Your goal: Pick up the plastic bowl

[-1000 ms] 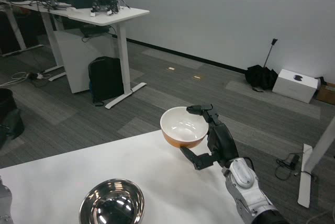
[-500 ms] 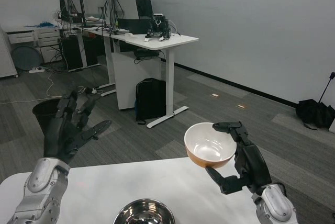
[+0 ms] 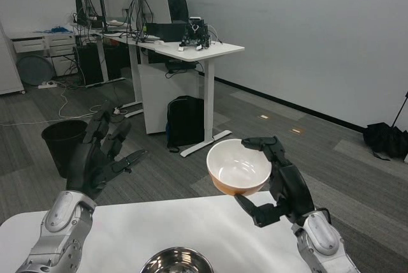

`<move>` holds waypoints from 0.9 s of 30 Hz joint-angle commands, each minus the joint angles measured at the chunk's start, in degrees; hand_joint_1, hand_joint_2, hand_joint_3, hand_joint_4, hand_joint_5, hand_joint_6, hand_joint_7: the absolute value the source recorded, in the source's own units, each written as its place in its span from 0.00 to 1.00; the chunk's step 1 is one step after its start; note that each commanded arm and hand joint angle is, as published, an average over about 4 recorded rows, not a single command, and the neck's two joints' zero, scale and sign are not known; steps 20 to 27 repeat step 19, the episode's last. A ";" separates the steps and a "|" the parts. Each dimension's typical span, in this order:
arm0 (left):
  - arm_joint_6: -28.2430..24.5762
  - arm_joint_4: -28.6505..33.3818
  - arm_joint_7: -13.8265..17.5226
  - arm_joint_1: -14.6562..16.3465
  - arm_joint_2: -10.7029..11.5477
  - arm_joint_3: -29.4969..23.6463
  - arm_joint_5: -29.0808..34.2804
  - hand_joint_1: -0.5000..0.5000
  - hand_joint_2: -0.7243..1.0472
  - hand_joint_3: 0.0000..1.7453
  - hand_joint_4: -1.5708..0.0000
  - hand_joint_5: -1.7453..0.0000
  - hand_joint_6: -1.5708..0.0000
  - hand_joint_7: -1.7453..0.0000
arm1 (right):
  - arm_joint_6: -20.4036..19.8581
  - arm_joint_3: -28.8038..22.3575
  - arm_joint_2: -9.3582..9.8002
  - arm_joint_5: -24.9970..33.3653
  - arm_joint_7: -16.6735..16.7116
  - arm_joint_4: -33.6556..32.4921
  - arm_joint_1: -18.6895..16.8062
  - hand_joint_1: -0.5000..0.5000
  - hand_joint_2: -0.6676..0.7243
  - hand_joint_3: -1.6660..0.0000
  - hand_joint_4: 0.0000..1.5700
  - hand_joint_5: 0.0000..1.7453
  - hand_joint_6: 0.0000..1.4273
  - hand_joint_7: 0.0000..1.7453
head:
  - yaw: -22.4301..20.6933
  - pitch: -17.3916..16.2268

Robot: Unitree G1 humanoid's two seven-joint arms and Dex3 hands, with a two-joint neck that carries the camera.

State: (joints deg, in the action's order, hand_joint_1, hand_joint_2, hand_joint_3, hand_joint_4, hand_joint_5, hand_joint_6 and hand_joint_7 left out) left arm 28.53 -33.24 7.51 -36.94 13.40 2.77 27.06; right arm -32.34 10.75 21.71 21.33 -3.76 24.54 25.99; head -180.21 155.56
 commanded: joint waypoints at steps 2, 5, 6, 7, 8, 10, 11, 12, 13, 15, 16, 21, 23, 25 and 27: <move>-0.05 -0.16 0.31 0.25 -0.22 -0.04 0.71 0.00 0.80 0.00 0.60 0.76 1.00 1.00 | 0.00 0.74 -0.47 0.64 0.61 -1.00 1.35 0.08 0.05 0.14 0.98 0.61 0.88 0.64 | -0.10 -0.16; -0.05 -0.16 0.31 0.45 -0.15 0.05 0.76 0.00 0.80 0.00 0.60 0.76 1.00 1.00 | 0.00 1.20 -0.60 0.57 0.75 -1.29 1.35 0.08 0.05 0.14 0.98 0.61 0.88 0.64 | -0.11 -0.22; -0.05 -0.16 0.31 0.47 -0.11 0.13 0.78 0.00 0.80 0.00 0.60 0.76 1.00 1.00 | 0.00 1.33 -0.64 0.55 0.77 -1.40 1.35 0.08 0.05 0.14 0.98 0.61 0.88 0.64 | -0.03 -0.21; -0.05 -0.16 0.31 0.47 -0.08 0.22 0.80 0.00 0.80 0.00 0.60 0.76 1.00 1.00 | 0.00 1.42 -0.66 0.55 0.77 -1.47 1.35 0.08 0.05 0.14 0.98 0.61 0.88 0.64 | 0.07 -0.21; -0.05 -0.16 0.31 0.49 -0.06 0.29 0.80 0.00 0.80 0.00 0.60 0.76 1.00 1.00 | 0.00 1.47 -0.69 0.55 0.77 -1.49 1.35 0.08 0.05 0.14 0.98 0.61 0.88 0.64 | 0.18 -0.17; -0.05 -0.07 0.31 0.58 -0.04 0.38 0.80 0.00 0.80 0.00 0.60 0.76 1.00 1.00 | 0.00 1.58 -0.80 0.55 0.77 -1.51 1.35 0.08 0.05 0.14 0.98 0.61 0.88 0.64 | 0.23 -0.06; -0.05 0.00 0.31 0.62 -0.04 0.40 0.80 0.00 0.80 0.00 0.60 0.76 1.00 1.00 | 0.00 1.64 -0.84 0.57 0.79 -1.51 1.35 0.08 0.05 0.14 0.98 0.61 0.88 0.64 | 0.24 0.05; -0.05 0.06 0.31 0.64 -0.04 0.40 0.80 0.00 0.80 0.00 0.60 0.76 1.00 1.00 | 0.00 1.69 -0.88 0.60 0.81 -1.51 1.35 0.08 0.05 0.14 0.98 0.61 0.88 0.65 | 0.21 0.09; -0.05 0.11 0.31 0.67 -0.02 0.40 0.80 0.00 0.80 0.00 0.60 0.76 1.00 1.00 | 0.00 1.71 -0.88 0.62 0.83 -1.51 1.35 0.08 0.05 0.14 0.98 0.61 0.88 0.66 | 0.19 0.10; -0.05 0.17 0.31 0.71 0.03 0.40 0.80 0.00 0.80 0.00 0.60 0.76 1.00 1.00 | 0.00 1.75 -0.86 0.64 0.86 -1.51 1.37 0.08 0.05 0.14 0.98 0.61 0.88 0.66 | 0.19 0.10; -0.05 0.19 0.31 0.73 0.07 0.38 0.80 0.00 0.80 0.00 0.60 0.76 1.00 1.00 | 0.00 1.80 -0.84 0.64 0.86 -1.51 1.39 0.08 0.05 0.14 0.98 0.61 0.88 0.65 | 0.26 0.08; -0.05 0.16 0.31 0.67 0.14 0.31 0.80 0.00 0.80 0.00 0.61 0.76 1.00 1.00 | 0.00 1.91 -0.80 0.64 0.86 -1.51 1.46 0.08 0.05 0.14 0.98 0.61 0.88 0.64 | 0.51 0.07; -0.05 0.16 0.31 0.67 0.14 0.31 0.80 0.00 0.80 0.00 0.61 0.76 1.00 1.00 | 0.00 1.91 -0.80 0.64 0.86 -1.51 1.46 0.08 0.05 0.14 0.98 0.61 0.88 0.64 | 0.51 0.07; -0.05 0.16 0.31 0.67 0.14 0.31 0.80 0.00 0.80 0.00 0.61 0.76 1.00 1.00 | 0.00 1.91 -0.80 0.64 0.86 -1.51 1.46 0.08 0.05 0.14 0.98 0.61 0.88 0.64 | 0.51 0.07; -0.05 0.16 0.31 0.67 0.14 0.31 0.80 0.00 0.80 0.00 0.61 0.76 1.00 1.00 | 0.00 1.91 -0.80 0.64 0.86 -1.51 1.46 0.08 0.05 0.14 0.98 0.61 0.88 0.64 | 0.51 0.07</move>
